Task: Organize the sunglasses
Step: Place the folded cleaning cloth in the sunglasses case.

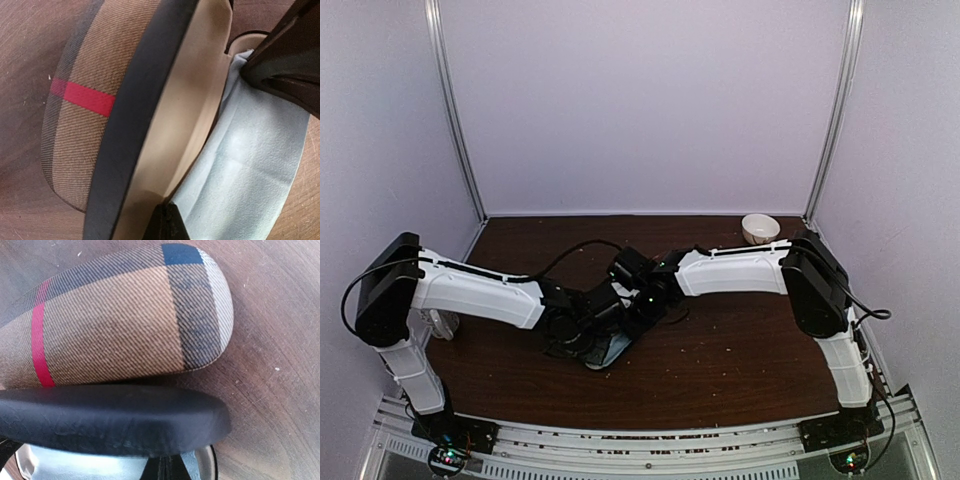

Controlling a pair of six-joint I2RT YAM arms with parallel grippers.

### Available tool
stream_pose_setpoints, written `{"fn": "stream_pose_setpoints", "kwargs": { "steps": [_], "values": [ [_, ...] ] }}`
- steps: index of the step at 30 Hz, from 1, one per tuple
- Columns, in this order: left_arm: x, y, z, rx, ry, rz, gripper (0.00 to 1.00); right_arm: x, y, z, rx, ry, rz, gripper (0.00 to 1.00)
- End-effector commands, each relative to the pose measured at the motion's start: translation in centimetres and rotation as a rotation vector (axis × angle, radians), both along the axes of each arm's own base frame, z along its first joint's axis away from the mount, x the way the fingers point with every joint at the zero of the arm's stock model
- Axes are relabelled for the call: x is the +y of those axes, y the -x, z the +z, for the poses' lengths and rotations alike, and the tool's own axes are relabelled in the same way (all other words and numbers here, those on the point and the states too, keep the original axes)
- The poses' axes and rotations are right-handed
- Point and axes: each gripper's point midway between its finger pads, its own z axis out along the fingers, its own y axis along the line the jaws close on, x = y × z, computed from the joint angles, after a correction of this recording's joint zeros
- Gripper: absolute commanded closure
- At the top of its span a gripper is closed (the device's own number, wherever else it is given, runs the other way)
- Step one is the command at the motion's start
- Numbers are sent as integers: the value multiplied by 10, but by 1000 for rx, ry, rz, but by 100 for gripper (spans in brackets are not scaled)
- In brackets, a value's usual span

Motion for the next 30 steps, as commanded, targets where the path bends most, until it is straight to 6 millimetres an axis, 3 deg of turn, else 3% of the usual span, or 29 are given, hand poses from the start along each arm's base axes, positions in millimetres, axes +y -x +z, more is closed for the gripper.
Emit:
{"fn": "stream_pose_setpoints", "kwargs": {
  "steps": [1, 14, 30],
  "values": [
    [2, -1, 1, -8, -39, -11, 100, -9, -8, -4, -22, 21, -39, 100],
    [-1, 4, 6, -7, -43, -34, 96, -8, -5, 6, -13, -6, -38, 91],
    [3, 4, 25, -50, -40, -34, 74, -13, -6, 33, -47, -27, -53, 77]
  ]
}}
